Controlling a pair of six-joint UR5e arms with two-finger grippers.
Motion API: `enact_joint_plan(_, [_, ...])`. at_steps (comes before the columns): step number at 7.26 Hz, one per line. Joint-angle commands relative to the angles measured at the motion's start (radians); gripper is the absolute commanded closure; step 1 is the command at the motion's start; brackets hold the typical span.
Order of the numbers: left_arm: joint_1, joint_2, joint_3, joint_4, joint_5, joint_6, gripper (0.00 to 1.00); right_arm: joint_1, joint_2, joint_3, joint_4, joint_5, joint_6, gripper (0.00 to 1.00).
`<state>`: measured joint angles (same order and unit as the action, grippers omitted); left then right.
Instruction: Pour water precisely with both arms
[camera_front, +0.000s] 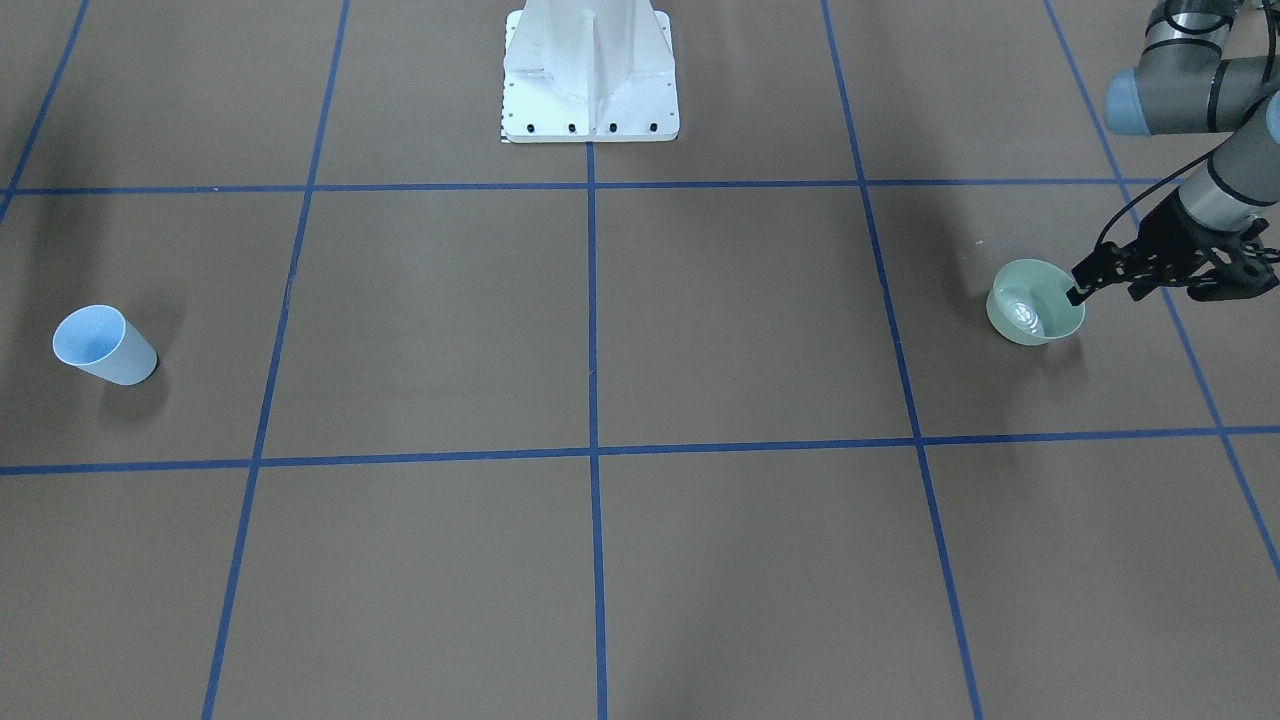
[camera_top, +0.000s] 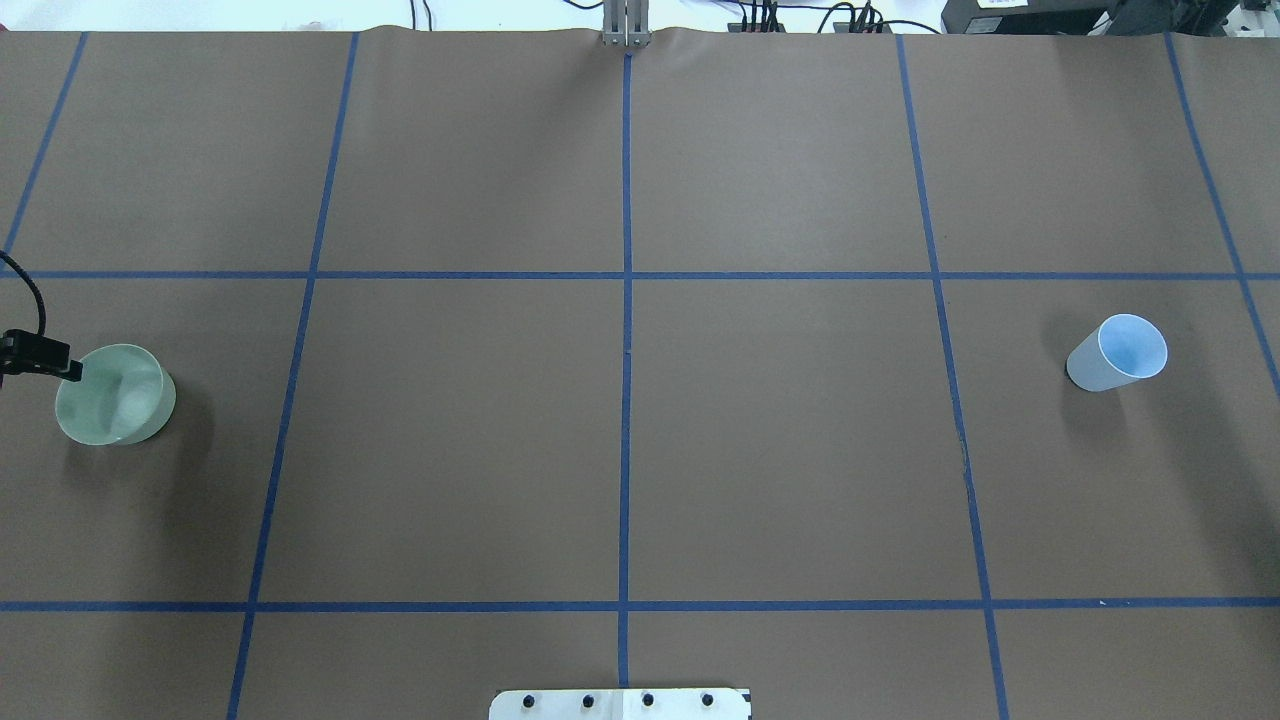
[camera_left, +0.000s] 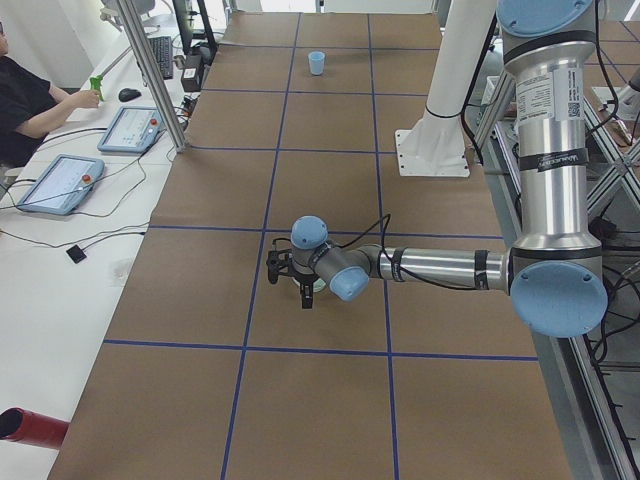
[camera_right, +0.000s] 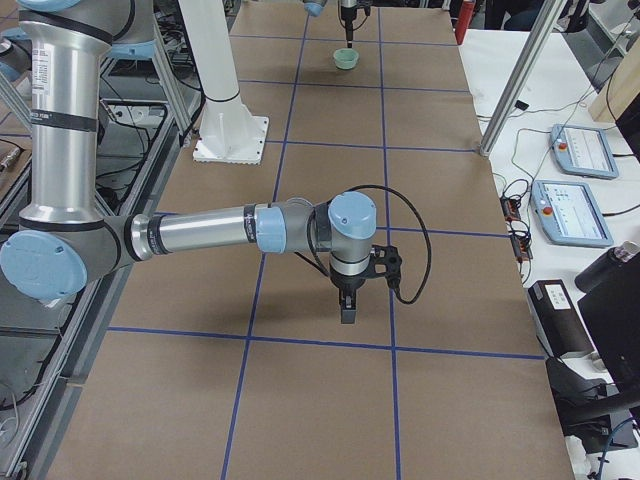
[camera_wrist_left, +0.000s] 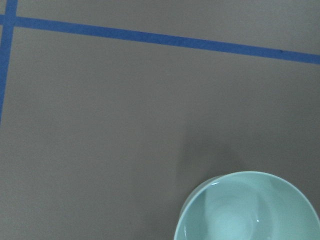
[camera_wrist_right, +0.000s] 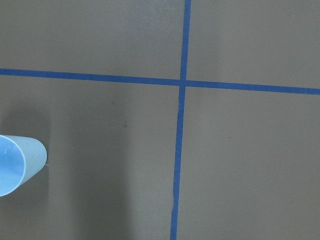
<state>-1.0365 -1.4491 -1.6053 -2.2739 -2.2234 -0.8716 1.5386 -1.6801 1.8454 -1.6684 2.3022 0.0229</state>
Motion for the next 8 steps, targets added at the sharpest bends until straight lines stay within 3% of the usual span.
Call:
enact_joint_plan(1, [0.045,-0.02,0.025,-0.013,0.002,-0.003,0.02,0.0,-0.003,0.002,-0.001,-0.001,0.0,0.0])
enact_joint_plan(2, [0.056,-0.022,0.024,-0.013,0.002,-0.007,0.14,0.0,-0.003,0.002,0.001,-0.001,0.0,0.0])
enact_joint_plan(3, [0.058,-0.022,0.022,-0.016,-0.001,-0.036,0.62,0.0,-0.006,0.0,-0.001,-0.003,-0.001,0.0])
enact_joint_plan(4, [0.058,-0.022,0.025,-0.015,-0.001,-0.04,1.0,0.0,-0.009,0.0,-0.001,-0.003,0.0,0.0])
enact_joint_plan(6, [0.05,-0.01,0.015,-0.013,-0.015,-0.04,1.0,0.0,-0.01,0.002,0.001,-0.003,0.0,0.0])
enact_joint_plan(7, [0.026,0.039,-0.011,-0.012,-0.113,-0.024,1.0,0.0,-0.01,0.002,0.001,-0.004,0.0,0.0])
enact_joint_plan(8, [-0.093,0.044,-0.025,-0.001,-0.189,-0.023,1.0,0.0,-0.009,0.003,-0.001,-0.004,0.0,0.0])
